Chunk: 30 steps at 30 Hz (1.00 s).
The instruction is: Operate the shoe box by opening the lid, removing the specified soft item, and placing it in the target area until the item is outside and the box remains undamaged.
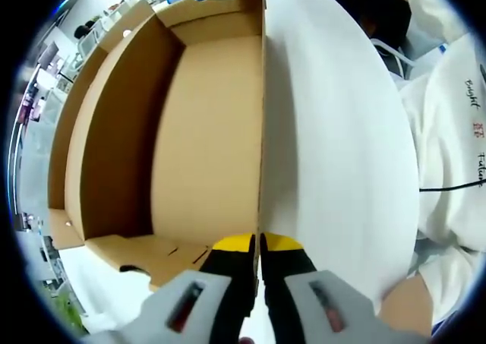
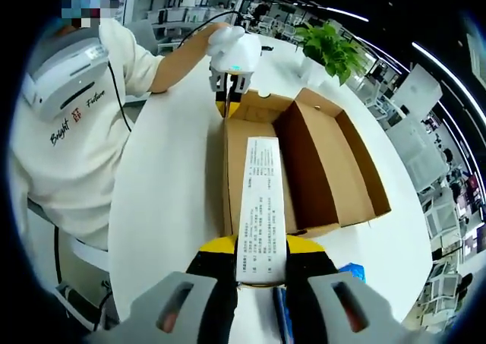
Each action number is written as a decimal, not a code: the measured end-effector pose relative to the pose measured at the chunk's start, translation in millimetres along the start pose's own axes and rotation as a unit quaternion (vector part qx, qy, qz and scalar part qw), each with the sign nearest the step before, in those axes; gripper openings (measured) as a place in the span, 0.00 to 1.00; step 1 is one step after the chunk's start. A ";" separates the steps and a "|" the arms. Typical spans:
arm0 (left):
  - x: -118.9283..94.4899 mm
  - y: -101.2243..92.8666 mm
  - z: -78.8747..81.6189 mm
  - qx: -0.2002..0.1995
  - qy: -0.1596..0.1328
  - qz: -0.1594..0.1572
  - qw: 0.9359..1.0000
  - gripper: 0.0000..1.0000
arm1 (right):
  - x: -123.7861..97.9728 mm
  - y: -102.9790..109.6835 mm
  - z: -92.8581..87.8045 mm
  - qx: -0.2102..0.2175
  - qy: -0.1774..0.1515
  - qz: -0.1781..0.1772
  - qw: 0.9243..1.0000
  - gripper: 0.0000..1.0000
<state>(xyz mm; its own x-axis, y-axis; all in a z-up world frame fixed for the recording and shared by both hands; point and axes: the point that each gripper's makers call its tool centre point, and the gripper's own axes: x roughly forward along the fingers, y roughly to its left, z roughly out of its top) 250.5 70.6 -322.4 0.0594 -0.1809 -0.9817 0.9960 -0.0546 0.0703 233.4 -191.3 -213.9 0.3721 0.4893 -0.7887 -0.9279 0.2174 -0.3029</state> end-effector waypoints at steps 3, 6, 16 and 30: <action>0.0 0.2 0.0 0.000 0.001 0.000 1.000 0.03 | -3.4 2.3 -7.8 0.005 0.005 -0.003 1.000 0.20; 0.1 0.1 0.0 -0.001 0.001 0.001 1.000 0.03 | -7.0 2.6 -14.5 0.008 0.009 -0.006 1.000 0.20; 0.1 0.4 0.2 -0.001 0.003 0.001 1.000 0.03 | -19.0 8.4 -34.0 0.025 0.014 -0.010 1.000 0.20; 0.0 -0.4 0.2 -0.001 0.004 0.001 1.000 0.03 | -16.9 9.2 -50.8 0.042 0.040 -0.018 0.998 0.20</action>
<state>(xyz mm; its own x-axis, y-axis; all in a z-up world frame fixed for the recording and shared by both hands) 250.1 70.5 -322.3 0.0623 -0.1740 -0.9828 0.9960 -0.0522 0.0724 217.4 -240.5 -230.5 0.3996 0.4121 -0.8189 -0.9073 0.3055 -0.2890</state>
